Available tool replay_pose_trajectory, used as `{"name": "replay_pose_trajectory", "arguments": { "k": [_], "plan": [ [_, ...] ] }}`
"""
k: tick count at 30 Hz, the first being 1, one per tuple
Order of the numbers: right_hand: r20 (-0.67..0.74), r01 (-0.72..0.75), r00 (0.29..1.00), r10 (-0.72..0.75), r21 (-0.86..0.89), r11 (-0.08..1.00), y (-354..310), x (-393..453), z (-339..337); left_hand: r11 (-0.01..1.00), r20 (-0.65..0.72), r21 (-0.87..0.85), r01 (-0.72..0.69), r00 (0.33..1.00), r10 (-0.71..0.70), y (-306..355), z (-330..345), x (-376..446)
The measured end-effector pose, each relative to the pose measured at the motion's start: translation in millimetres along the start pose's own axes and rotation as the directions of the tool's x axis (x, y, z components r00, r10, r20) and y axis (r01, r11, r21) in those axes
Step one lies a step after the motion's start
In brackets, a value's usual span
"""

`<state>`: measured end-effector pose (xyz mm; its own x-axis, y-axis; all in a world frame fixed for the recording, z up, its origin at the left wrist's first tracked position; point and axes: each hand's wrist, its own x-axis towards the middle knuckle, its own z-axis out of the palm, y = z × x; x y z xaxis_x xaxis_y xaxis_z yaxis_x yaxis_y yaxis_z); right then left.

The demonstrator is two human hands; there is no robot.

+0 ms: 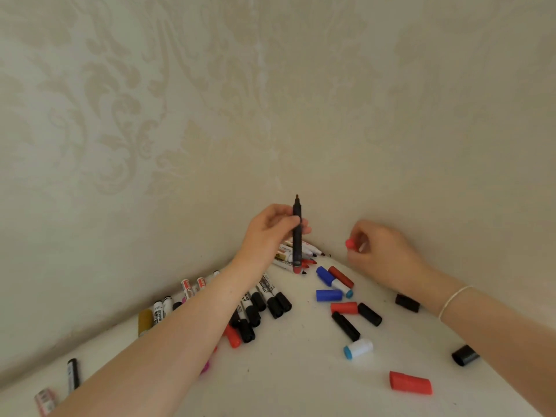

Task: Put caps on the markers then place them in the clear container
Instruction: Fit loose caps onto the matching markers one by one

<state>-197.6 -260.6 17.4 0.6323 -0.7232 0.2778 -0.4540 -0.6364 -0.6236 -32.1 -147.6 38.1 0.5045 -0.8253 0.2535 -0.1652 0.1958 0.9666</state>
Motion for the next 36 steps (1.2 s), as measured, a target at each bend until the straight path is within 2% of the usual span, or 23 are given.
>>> {"name": "replay_pose_trajectory", "arguments": {
  "k": [1, 3, 4, 7, 11, 15, 18, 20, 21, 23, 25, 27, 29, 36],
  "plan": [
    [-0.026, -0.057, 0.998, 0.063, 0.202, 0.978, -4, 1, -2, 0.985, 0.032, -0.156, 0.071, 0.997, -0.067, 6, 1, -1],
    [0.009, -0.132, 0.989, 0.151, 0.533, 0.836, -14, 2, -7, 0.909, 0.111, -0.369, 0.192, 0.981, -0.162, 13, 0, -4],
    [0.035, -0.149, 0.986, 0.163, 0.617, 0.773, -17, 1, -10, 0.875, 0.135, -0.425, 0.231, 0.972, -0.191, 14, 0, -6],
    [0.098, -0.189, 0.980, 0.171, 0.711, 0.677, -21, -1, -17, 0.813, 0.173, -0.505, 0.291, 0.957, -0.235, 14, -3, -10],
    [0.165, -0.231, 0.972, 0.169, 0.815, 0.532, -24, -4, -18, 0.805, 0.231, -0.485, 0.340, 0.938, -0.257, 10, -9, -15],
    [0.152, -0.191, 0.979, 0.133, 0.908, 0.372, -35, -1, -19, 0.863, 0.308, -0.312, 0.397, 0.902, -0.304, 5, -11, -22],
    [0.119, -0.161, 0.983, 0.143, 0.928, 0.337, -46, 0, -19, 0.884, 0.334, -0.234, 0.406, 0.887, -0.319, 1, -13, -27],
    [0.108, -0.180, 0.977, 0.181, 0.874, 0.450, -50, -1, -18, 0.886, 0.327, -0.215, 0.411, 0.885, -0.331, 0, -15, -29],
    [0.099, -0.202, 0.973, 0.207, 0.797, 0.569, -51, -2, -18, 0.884, 0.318, -0.214, 0.416, 0.885, -0.339, -1, -17, -29],
    [0.092, -0.239, 0.970, 0.223, 0.500, 0.833, -46, -3, -16, 0.876, 0.292, -0.211, 0.433, 0.884, -0.366, -3, -18, -30],
    [0.186, -0.227, 0.962, 0.200, 0.137, 0.964, -39, -6, -12, 0.874, 0.277, -0.194, 0.445, 0.880, -0.387, -4, -18, -31],
    [0.303, -0.171, 0.927, 0.222, -0.186, 0.968, -30, -10, -6, 0.874, 0.269, -0.174, 0.454, 0.876, -0.402, -5, -16, -33],
    [0.319, -0.123, 0.914, 0.249, -0.368, 0.922, -22, -14, -1, 0.872, 0.265, -0.161, 0.462, 0.872, -0.412, -5, -14, -34],
    [0.273, -0.112, 0.929, 0.252, -0.442, 0.890, -4, -22, 4, 0.857, 0.293, -0.164, 0.488, 0.854, -0.430, -1, -5, -40]
  ]
}}
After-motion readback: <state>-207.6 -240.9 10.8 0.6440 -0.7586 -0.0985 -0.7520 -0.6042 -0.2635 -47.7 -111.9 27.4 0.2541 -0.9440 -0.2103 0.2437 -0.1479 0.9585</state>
